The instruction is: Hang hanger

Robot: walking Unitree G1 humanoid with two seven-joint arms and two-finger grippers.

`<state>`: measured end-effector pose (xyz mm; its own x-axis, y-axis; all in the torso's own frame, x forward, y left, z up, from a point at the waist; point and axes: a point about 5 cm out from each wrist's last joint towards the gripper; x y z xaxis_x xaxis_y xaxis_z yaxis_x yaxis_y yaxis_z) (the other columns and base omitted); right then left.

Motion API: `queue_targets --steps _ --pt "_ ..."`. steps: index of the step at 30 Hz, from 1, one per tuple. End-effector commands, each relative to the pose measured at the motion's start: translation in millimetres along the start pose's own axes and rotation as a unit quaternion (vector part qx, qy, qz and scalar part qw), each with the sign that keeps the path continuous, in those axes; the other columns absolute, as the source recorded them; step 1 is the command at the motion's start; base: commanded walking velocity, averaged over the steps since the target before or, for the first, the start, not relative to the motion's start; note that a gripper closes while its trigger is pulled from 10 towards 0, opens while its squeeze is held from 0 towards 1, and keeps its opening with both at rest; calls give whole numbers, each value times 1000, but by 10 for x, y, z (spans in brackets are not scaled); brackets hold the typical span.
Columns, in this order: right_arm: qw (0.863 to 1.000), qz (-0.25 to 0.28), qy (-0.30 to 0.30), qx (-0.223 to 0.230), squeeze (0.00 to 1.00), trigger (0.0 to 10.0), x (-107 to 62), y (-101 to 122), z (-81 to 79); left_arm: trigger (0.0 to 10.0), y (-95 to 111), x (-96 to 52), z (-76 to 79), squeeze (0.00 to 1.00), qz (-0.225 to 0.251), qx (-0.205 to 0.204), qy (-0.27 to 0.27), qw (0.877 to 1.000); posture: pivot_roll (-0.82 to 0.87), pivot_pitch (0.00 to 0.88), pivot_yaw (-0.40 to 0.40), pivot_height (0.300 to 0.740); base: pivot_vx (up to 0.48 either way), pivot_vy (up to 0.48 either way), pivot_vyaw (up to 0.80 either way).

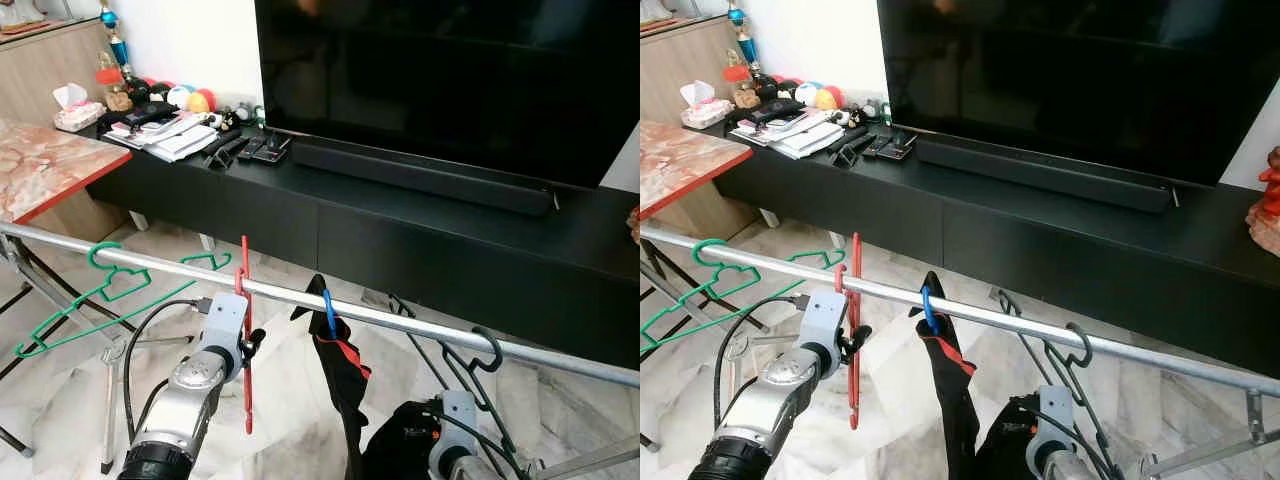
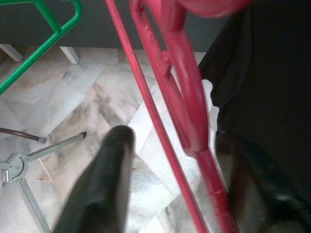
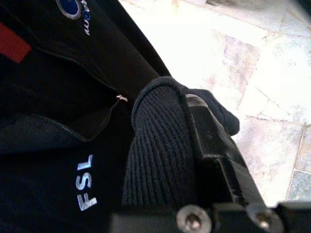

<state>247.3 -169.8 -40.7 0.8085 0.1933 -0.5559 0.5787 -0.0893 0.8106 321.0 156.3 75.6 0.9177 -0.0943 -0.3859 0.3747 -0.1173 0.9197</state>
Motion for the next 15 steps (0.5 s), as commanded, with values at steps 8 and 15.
queue_targets --steps 8,15 --pt "999 33 8 -10 0 10000 48 153 -50 0 4 -15 -33 0 3 -5 4 1000 3 10 40 740 0 0 0" --pt "999 38 9 -11 0 10000 53 173 -61 0 58 -55 -31 0 25 -4 8 1000 5 12 41 740 0 0 0"
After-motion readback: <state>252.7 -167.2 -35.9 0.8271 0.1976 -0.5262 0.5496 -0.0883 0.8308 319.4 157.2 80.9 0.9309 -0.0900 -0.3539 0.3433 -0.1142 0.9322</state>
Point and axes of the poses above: a point about 5 cm out from each wrist's last joint towards the gripper, its own x axis pointing out of the wrist towards the gripper, its own y axis along the axis of the wrist's last joint, z = x × y, and after that the axes turned 3 degrees about -x, right-handed
